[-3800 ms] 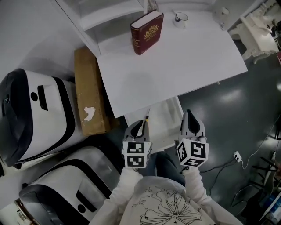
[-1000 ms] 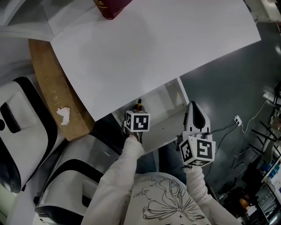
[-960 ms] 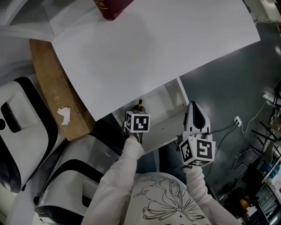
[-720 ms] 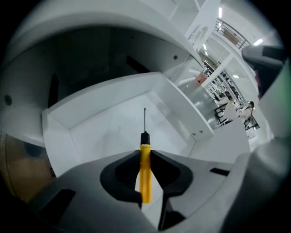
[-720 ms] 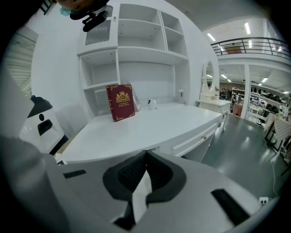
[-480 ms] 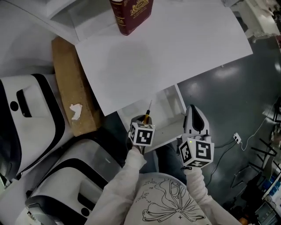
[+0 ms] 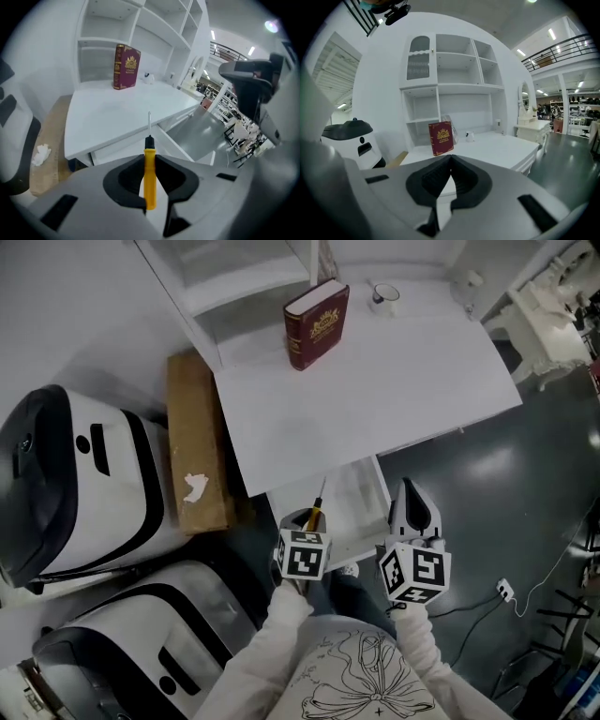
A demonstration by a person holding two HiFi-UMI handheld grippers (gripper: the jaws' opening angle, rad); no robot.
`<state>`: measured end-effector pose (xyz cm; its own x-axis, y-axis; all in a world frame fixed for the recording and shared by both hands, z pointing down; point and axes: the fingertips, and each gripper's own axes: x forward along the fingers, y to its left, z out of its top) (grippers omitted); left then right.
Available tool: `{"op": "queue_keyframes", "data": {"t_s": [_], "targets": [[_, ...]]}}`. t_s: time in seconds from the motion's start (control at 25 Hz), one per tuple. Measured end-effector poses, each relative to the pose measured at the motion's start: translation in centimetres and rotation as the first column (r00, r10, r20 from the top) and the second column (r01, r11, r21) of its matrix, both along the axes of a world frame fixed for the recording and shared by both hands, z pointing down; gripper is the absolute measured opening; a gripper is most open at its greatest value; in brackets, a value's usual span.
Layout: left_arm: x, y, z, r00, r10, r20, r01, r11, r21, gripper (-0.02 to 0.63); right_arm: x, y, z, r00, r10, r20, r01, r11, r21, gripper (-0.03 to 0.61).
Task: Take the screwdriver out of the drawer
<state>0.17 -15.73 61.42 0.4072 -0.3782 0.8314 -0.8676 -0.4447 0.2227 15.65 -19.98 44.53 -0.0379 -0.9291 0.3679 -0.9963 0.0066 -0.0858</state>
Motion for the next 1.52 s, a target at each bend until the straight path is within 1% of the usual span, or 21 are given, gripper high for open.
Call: {"op": "queue_keyframes", "data": {"t_s": [0.16,0.36,0.44,0.56,0.64,0.72,0.8,0.92,1.04,1.24,1.4,1.52], "targets": [[-0.4,0.1,-4.1,0.999,-0.031,-0.028,0.033,0.996,0.079,0.069,-0.9,0.3,-3.3,0.999,-0.035,-0.005,0.035,0.997,0.067,0.003],[-0.8,0.1,-8.9,0.995,-0.069,-0.065,0.080,0.982,0.174,0.069,-2.3,0.7,-7.2,0.996,-0.084,-0.015,0.086,0.986,0.144,0.003],[-1.1,0.1,-11.0,0.992,-0.092,-0.085,0.109,0.971,0.214,0.069,-2.9,1.0,-8.6,0.994,-0.103,-0.019,0.105,0.980,0.171,0.003],[-1.8,-0.3,-14.5,0.988,-0.119,-0.103,0.145,0.945,0.292,0.069,-3.7,1.3,-10.4,0.991,-0.132,-0.020,0.133,0.969,0.209,0.003],[-2.2,-0.4,-16.6,0.985,-0.132,-0.110,0.162,0.925,0.343,0.069,-4.2,1.5,-11.5,0.989,-0.149,-0.023,0.150,0.961,0.231,0.003],[-2.8,-0.5,-19.0,0.982,-0.147,-0.117,0.182,0.899,0.397,0.069,-4.7,1.7,-12.5,0.986,-0.165,-0.024,0.165,0.953,0.252,0.003],[-3.5,-0.7,-21.6,0.975,-0.170,-0.142,0.217,0.864,0.455,0.069,-5.1,1.9,-13.4,0.983,-0.180,-0.023,0.180,0.946,0.271,0.003],[-4.6,-0.8,-24.9,0.963,-0.201,-0.178,0.266,0.810,0.522,0.069,-5.8,2.0,-14.6,0.979,-0.203,-0.027,0.202,0.934,0.295,0.003],[-5.4,-0.6,-27.3,0.954,-0.223,-0.200,0.298,0.765,0.570,0.069,-6.1,2.3,-15.5,0.975,-0.219,-0.028,0.216,0.926,0.311,0.003],[-6.3,-0.4,-30.5,0.936,-0.245,-0.254,0.352,0.695,0.627,0.069,-6.6,2.7,-16.3,0.971,-0.239,-0.025,0.234,0.918,0.321,0.003],[-6.7,0.0,-32.0,0.924,-0.258,-0.282,0.382,0.652,0.655,0.069,-7.1,3.2,-16.7,0.966,-0.256,-0.032,0.252,0.909,0.331,0.003],[-6.4,0.4,-32.5,0.920,-0.258,-0.296,0.392,0.636,0.665,0.069,-7.1,3.5,-16.9,0.964,-0.263,-0.035,0.259,0.906,0.335,0.003]]}}
